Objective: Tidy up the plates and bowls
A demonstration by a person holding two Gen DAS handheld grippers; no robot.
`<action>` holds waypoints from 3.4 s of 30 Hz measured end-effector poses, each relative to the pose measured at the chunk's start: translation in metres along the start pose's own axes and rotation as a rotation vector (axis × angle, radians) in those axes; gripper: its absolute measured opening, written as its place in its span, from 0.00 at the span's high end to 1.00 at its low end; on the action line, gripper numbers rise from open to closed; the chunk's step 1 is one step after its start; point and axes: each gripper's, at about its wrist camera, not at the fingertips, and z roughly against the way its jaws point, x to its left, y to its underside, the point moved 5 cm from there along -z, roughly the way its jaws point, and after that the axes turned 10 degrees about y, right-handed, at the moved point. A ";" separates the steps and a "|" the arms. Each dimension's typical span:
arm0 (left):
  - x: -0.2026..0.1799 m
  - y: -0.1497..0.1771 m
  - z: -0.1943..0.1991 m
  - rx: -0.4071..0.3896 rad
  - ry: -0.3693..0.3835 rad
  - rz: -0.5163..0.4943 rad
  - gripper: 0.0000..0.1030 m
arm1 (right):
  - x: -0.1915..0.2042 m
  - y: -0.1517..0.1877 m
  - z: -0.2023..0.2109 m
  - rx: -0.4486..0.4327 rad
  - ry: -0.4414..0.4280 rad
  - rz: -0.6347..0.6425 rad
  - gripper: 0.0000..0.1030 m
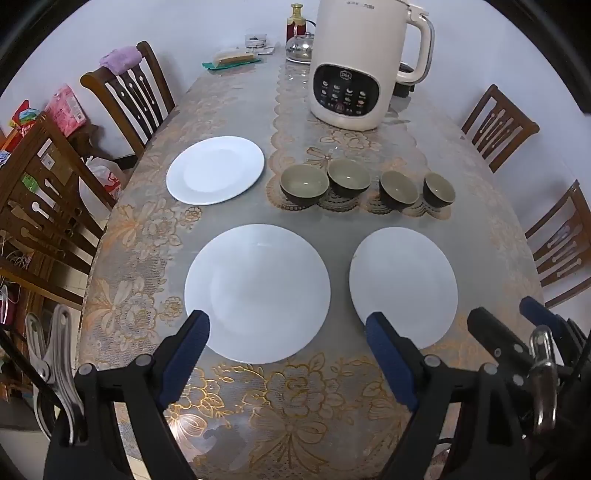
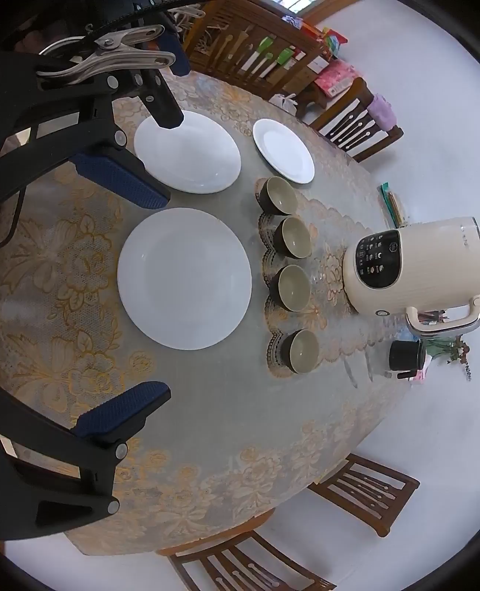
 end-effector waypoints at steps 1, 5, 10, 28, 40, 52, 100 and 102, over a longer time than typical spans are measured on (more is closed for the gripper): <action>0.001 0.000 0.000 0.000 0.000 0.002 0.13 | 0.000 0.000 0.000 0.001 0.001 0.000 0.06; 0.004 0.002 0.000 0.003 0.007 0.004 0.13 | 0.002 0.001 -0.002 0.007 0.001 0.004 0.06; 0.004 0.003 0.000 0.002 0.010 -0.003 0.13 | 0.006 0.005 -0.002 0.009 0.002 0.014 0.06; 0.007 0.004 0.000 0.011 0.018 0.000 0.13 | 0.009 -0.001 -0.006 0.002 0.007 0.018 0.06; 0.013 0.006 -0.002 0.021 0.026 0.001 0.13 | 0.013 -0.002 -0.007 -0.041 0.050 0.037 0.06; 0.044 0.005 -0.009 0.036 0.003 0.027 0.13 | 0.021 0.001 -0.012 -0.024 0.034 0.031 0.06; 0.124 -0.002 -0.090 0.132 0.098 0.074 0.34 | 0.155 -0.014 -0.109 0.078 -0.139 0.237 0.52; 0.123 -0.002 -0.090 0.129 0.102 0.068 0.37 | 0.157 -0.013 -0.110 0.084 -0.157 0.231 0.53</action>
